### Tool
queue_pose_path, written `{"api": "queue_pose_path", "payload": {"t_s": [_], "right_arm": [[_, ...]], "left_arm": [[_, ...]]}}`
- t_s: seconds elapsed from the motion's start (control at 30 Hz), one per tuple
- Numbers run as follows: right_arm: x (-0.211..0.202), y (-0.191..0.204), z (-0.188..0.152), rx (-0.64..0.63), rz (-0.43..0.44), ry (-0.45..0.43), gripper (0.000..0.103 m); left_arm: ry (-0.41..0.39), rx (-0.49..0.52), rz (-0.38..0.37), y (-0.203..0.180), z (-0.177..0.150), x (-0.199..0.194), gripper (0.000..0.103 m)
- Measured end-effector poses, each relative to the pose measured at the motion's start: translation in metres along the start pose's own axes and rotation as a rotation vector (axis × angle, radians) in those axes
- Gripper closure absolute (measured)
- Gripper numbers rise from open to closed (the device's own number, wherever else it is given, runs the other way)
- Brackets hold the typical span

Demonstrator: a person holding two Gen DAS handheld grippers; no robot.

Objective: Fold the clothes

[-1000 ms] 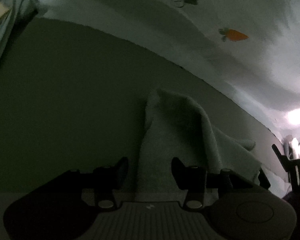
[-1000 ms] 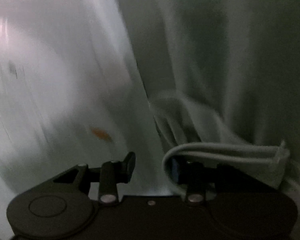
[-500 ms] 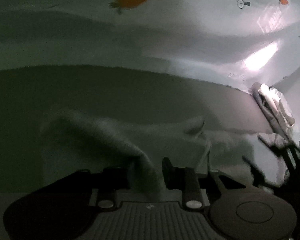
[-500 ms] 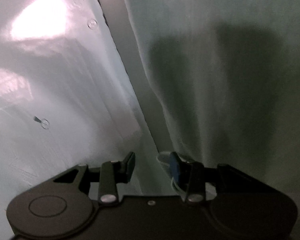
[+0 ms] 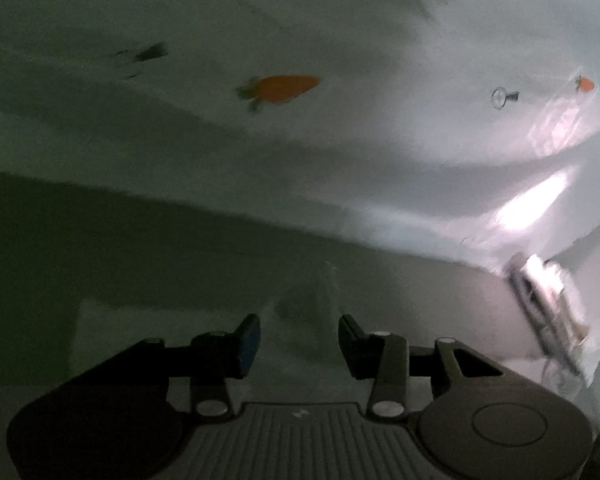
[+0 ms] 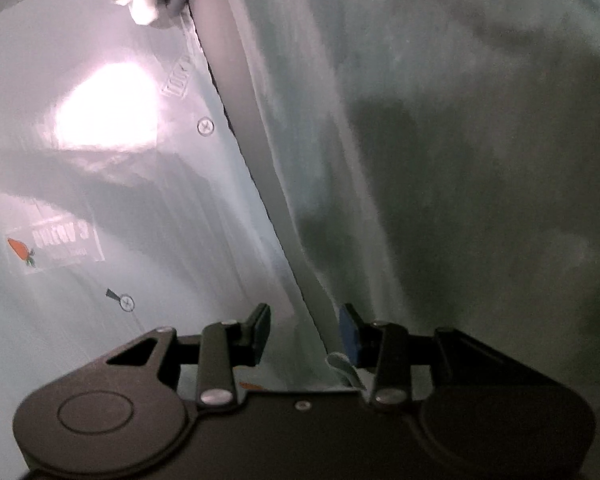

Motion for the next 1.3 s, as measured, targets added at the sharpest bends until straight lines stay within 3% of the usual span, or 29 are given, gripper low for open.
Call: {"api": "queue_pose_path", "payload": {"t_s": [0.1, 0.27, 0.33, 0.53, 0.83, 1.03, 1.17, 1.3], "right_arm": [[-0.008, -0.002, 0.012, -0.009, -0.009, -0.011, 0.063], [-0.012, 0.002, 0.016, -0.005, 0.002, -0.020, 0.063], [-0.019, 0.001, 0.016, -0.009, 0.005, -0.021, 0.063], [-0.041, -0.003, 0.020, 0.008, 0.025, -0.041, 0.063], [-0.068, -0.018, 0.036, 0.084, 0.061, -0.065, 0.063], [-0.075, -0.015, 0.048, 0.098, 0.078, -0.064, 0.063], [-0.084, -0.017, 0.052, 0.093, 0.069, -0.056, 0.063], [-0.090, -0.015, 0.058, 0.093, 0.068, -0.059, 0.063]], "left_arm": [[0.082, 0.121, 0.007, -0.014, -0.034, -0.015, 0.058], [0.195, 0.482, -0.064, -0.070, -0.089, -0.016, 0.050], [0.211, 0.521, -0.064, -0.080, -0.102, -0.010, 0.050], [0.214, 0.544, -0.034, -0.094, -0.116, 0.008, 0.046], [0.231, 0.554, 0.049, -0.113, -0.121, 0.025, 0.049], [0.222, 0.503, 0.106, -0.110, -0.114, 0.019, 0.093], [0.184, 0.447, 0.079, -0.107, -0.103, -0.001, 0.097], [0.136, 0.483, 0.064, -0.115, -0.097, -0.031, 0.098]]}}
Point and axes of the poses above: each gripper's, at about its wrist camera, not at the fingertips, and x roughly the way its jaws point, y to its left, z to its top, the point moved 3 cm from there along x, roughly the way its jaws point, and after that the axes turned 1 degree about y, right-handed, at the moved point
